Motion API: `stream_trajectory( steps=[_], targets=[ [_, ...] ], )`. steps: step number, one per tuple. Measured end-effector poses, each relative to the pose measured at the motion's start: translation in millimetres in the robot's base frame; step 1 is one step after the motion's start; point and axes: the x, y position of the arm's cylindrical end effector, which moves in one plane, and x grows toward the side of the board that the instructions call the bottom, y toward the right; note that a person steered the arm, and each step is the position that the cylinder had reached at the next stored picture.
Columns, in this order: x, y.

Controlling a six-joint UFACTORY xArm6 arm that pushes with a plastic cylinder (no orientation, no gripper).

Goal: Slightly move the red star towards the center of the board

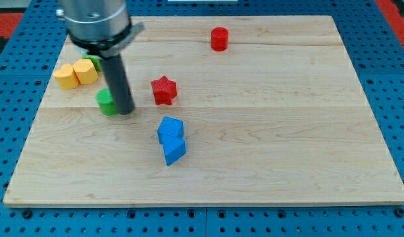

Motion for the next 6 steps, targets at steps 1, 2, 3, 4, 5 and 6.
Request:
stream_trajectory(
  steps=[1,2,3,4,5,6],
  targets=[
    [-8,-27],
    [-18,3],
    [-43,26],
    [-53,29],
    [-53,50],
    [-53,62]
  ],
)
